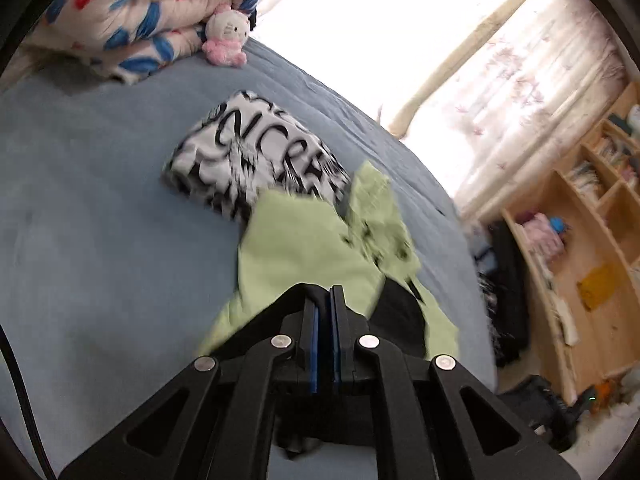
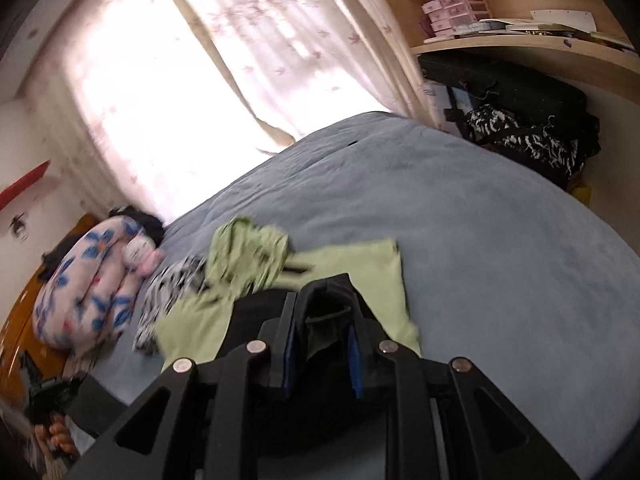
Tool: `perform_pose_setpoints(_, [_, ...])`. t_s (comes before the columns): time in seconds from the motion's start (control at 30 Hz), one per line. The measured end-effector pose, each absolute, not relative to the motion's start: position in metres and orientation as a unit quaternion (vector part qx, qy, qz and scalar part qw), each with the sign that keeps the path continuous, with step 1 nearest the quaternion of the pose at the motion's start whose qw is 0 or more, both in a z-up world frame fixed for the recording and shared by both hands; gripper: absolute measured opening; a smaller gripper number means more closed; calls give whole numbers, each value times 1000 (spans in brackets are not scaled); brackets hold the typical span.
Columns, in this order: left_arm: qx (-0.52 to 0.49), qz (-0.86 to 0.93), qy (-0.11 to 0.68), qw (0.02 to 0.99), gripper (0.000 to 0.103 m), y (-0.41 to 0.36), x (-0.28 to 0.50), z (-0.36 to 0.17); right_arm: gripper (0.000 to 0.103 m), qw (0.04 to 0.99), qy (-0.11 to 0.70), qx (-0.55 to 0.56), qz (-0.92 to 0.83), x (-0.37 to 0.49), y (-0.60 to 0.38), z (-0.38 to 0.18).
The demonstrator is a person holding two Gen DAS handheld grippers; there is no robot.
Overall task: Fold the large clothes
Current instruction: 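Grasp the black jacket hem with both tools, then lift the hem with both tools and fold it toward the green hood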
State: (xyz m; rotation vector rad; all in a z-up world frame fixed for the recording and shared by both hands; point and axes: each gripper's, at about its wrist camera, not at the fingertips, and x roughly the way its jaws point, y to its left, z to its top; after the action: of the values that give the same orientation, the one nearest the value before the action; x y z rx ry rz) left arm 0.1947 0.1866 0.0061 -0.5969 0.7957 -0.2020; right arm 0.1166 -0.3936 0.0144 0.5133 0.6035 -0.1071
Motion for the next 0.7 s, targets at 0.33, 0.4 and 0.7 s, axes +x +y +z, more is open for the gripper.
perform_pose_setpoints(0.33, [-208, -16, 429, 879, 68, 167, 352, -51, 56, 859, 378, 324, -122, 262, -446, -74])
perform_pose_setpoints(0.4, [-169, -17, 448, 878, 68, 159, 361, -66, 56, 849, 413, 311, -112, 271, -449, -99])
perform_pose_setpoints(0.7, [-76, -20, 484, 872, 68, 133, 388, -125, 56, 835, 466, 278, -90, 281, -464, -156])
